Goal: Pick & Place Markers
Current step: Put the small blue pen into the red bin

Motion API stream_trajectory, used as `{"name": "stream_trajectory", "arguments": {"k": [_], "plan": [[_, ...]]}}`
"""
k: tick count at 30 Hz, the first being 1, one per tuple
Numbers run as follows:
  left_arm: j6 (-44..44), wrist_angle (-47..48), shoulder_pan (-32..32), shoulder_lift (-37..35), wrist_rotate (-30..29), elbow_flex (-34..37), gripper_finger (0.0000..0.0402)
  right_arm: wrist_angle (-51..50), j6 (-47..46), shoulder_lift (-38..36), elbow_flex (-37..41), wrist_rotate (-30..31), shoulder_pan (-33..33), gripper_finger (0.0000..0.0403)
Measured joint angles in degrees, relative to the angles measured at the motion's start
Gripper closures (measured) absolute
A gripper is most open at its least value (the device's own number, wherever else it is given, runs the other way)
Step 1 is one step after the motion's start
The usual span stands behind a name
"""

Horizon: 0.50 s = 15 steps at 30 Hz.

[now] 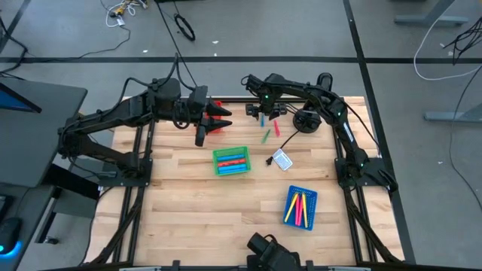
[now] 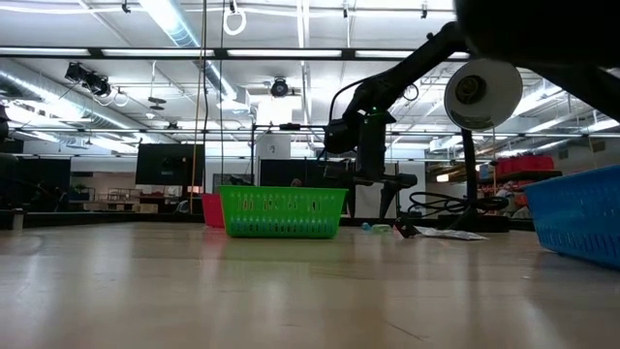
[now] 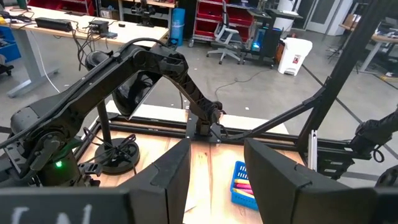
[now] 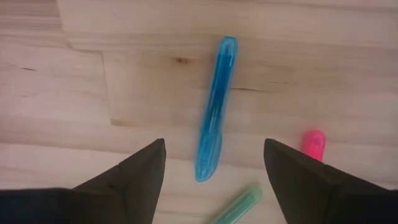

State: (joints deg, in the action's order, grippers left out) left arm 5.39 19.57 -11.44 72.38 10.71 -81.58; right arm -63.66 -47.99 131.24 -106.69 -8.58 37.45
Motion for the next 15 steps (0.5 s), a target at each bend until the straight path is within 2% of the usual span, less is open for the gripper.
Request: {"name": "stream_trajectory", "arguments": {"k": [15], "plan": [[0.00, 0.36, 0.00, 0.00, 0.01, 0.00, 0.0246, 2.08, -0.87, 0.00, 0.00, 1.40, 2.58, 0.0133]]}}
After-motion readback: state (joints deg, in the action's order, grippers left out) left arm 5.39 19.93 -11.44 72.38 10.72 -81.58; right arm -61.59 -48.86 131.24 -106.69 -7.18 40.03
